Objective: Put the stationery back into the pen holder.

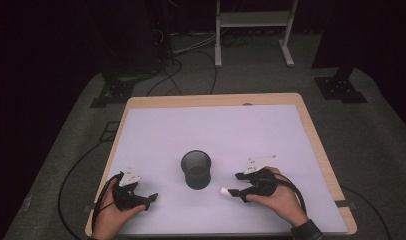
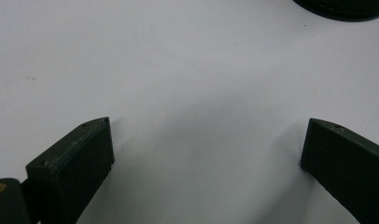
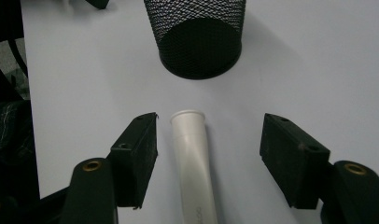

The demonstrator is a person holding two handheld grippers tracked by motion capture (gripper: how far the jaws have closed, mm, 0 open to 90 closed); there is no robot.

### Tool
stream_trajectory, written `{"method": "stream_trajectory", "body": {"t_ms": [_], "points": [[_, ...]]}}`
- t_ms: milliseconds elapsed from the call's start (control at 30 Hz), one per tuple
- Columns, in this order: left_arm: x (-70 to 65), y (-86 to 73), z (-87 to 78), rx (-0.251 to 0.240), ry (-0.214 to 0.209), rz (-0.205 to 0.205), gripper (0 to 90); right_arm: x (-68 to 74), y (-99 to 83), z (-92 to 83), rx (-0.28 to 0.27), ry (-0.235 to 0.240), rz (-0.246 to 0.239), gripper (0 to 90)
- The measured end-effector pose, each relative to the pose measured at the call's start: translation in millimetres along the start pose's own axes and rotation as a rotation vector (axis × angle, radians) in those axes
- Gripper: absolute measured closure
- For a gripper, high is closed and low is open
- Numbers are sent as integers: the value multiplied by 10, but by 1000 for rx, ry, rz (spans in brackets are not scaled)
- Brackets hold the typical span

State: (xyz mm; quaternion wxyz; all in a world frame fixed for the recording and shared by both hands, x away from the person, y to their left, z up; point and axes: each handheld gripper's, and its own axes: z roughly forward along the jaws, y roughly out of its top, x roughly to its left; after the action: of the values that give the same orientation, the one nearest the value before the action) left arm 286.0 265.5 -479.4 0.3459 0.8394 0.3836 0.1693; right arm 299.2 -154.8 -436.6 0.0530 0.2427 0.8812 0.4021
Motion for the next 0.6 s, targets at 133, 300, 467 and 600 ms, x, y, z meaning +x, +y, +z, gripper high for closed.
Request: {"method": "stream_trajectory", "body": {"t_ms": [133, 300, 467, 600], "points": [[-1, -1, 0, 0, 0, 0, 17, 25, 35, 73, 12, 9, -14, 360], [0, 0, 0, 0, 0, 0, 17, 34, 61, 162, 28, 20, -22, 363], [-1, -1, 0, -1, 0, 0, 17, 55, 88, 243, 42, 33, -29, 377], [0, -1, 0, 0, 0, 0, 17, 64, 92, 300, 53, 38, -38, 380]]}}
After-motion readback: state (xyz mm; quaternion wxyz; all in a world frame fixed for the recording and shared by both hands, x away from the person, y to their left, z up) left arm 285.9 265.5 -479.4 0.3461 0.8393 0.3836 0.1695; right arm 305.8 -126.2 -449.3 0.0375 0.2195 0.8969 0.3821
